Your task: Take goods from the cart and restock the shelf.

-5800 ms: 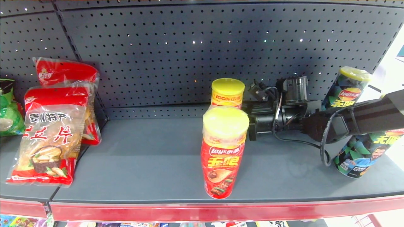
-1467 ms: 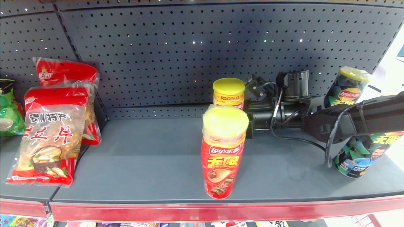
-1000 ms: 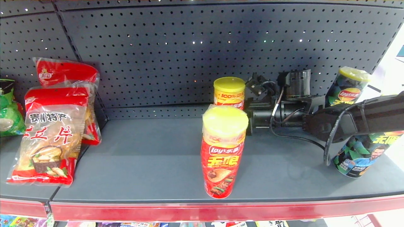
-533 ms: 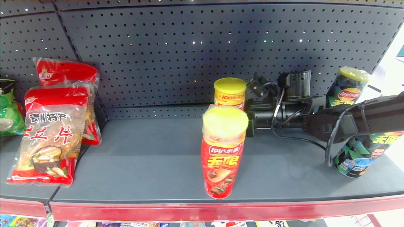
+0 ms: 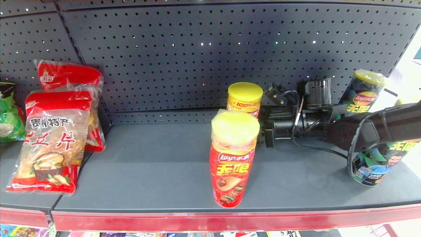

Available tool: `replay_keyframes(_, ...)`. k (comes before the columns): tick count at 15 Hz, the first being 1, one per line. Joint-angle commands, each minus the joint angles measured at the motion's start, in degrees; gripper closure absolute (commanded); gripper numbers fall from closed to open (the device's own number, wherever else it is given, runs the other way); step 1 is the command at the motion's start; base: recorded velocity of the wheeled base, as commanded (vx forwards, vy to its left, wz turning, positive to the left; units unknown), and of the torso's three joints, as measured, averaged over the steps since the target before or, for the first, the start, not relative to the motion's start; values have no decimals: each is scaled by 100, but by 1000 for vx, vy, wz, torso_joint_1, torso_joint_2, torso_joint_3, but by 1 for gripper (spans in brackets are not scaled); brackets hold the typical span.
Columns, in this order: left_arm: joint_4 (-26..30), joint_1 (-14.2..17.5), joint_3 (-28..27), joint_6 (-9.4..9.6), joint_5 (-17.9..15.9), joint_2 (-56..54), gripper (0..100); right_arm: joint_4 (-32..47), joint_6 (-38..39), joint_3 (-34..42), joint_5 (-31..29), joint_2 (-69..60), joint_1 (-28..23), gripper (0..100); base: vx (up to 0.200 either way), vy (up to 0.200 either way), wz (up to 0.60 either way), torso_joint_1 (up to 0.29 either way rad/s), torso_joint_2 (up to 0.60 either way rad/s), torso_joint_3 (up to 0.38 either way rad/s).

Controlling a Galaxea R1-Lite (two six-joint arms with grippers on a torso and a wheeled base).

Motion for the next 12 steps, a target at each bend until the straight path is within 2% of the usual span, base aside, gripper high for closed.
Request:
replay_keyframes(1, -1, 2, 1, -1, 0, 8, 0, -7, 18, -16, 38, -19, -70, 0, 0, 0, 0, 0, 0, 0)
replay_keyframes(2, -1, 2, 1, -1, 0, 8, 0, -7, 36, -34, 73, -19, -79, 100, 0, 0, 0, 0, 0, 0)
replay_keyframes(12, -1, 2, 1, -1, 0, 8, 0, 1, -8, -86, 266, -27, -158, 100, 0, 0, 0, 0, 0, 0)
